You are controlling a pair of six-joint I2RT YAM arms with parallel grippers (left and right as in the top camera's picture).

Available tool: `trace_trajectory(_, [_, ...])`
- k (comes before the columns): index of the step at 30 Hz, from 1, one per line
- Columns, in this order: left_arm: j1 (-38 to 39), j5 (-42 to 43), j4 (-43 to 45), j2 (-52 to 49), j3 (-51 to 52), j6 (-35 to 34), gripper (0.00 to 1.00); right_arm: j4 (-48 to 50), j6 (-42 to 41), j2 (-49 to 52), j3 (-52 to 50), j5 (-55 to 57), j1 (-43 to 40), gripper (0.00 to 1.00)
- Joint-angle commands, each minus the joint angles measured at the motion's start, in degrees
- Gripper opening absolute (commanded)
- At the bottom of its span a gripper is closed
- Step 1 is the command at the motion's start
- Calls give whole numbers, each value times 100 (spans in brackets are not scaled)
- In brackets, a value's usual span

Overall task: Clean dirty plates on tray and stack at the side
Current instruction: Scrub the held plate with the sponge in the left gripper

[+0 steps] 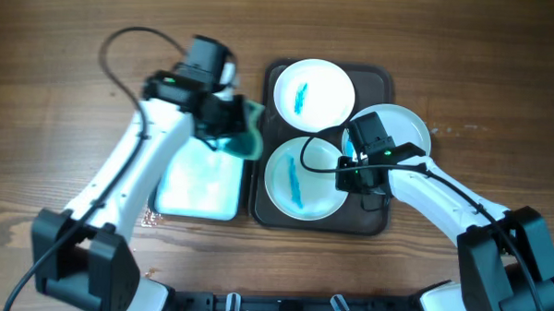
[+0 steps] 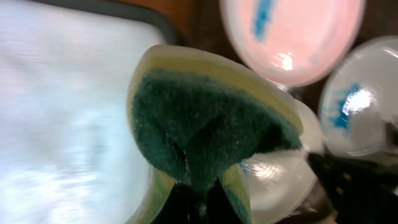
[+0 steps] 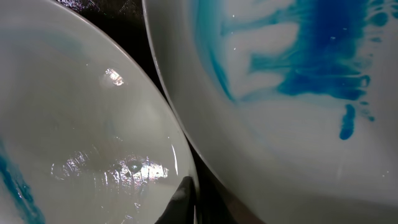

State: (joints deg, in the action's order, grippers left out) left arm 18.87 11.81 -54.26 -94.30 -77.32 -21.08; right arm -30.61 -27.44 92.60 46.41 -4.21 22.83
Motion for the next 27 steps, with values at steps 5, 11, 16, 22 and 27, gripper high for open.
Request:
trace_trajectory(5, [1687, 723, 957, -1281, 249, -1482, 4, -31, -118, 74, -15, 291, -57, 4])
trace_trajectory(11, [1641, -1213, 656, -1971, 249, -1526, 4, -33, -118, 74, -15, 273, -57, 4])
trace_trajectory(16, [1421, -2393, 382, -1969, 247, -1064, 4, -31, -120, 74, -15, 260, -57, 4])
trace_trajectory(22, [1937, 1775, 1663, -2098, 249, -459, 4, -31, -129, 74, -15, 249, -57, 4])
trace_trajectory(27, [2197, 2326, 1436, -2326, 249, -455, 4, -37, -122, 74, -15, 186, -57, 4])
